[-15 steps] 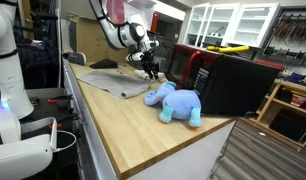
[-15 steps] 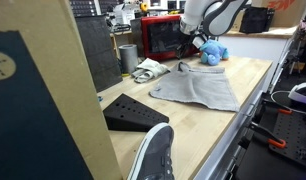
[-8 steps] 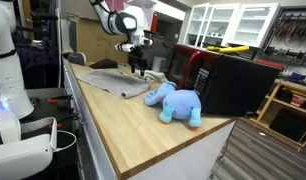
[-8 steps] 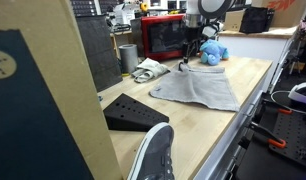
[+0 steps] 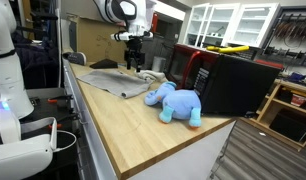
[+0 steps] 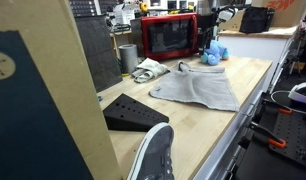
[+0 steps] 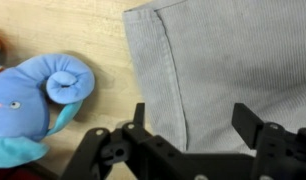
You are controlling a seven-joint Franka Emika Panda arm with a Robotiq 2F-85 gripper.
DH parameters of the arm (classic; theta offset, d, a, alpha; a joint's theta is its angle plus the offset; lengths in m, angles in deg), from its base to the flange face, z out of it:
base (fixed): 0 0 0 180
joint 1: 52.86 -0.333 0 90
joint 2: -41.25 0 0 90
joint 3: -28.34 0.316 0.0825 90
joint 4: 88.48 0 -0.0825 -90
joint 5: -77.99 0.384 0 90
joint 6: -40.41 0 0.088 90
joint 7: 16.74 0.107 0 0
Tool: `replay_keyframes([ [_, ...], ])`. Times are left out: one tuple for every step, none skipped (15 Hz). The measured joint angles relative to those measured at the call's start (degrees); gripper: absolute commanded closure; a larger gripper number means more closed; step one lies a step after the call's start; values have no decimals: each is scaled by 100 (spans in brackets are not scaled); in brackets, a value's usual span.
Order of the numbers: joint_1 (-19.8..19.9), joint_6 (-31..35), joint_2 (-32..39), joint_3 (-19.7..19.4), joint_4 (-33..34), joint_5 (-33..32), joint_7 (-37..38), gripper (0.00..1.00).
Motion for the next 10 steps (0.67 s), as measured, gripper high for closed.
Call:
replay_keyframes([
  [-13, 49, 64, 14, -110, -39, 38, 48],
  [-19, 129, 154, 22, -210, -102, 107, 58],
  [-18, 224, 265, 24, -285, -191, 219, 64],
  [-15, 313, 391, 15, -325, -282, 344, 73],
  [-11, 394, 514, -4, -338, -361, 460, 80],
  [1, 459, 625, -25, -338, -437, 554, 88],
  [20, 493, 713, -48, -335, -510, 639, 95],
  [37, 498, 779, -89, -330, -595, 715, 99],
  [51, 498, 825, -147, -326, -703, 758, 100],
  [67, 498, 863, -209, -324, -829, 825, 100],
])
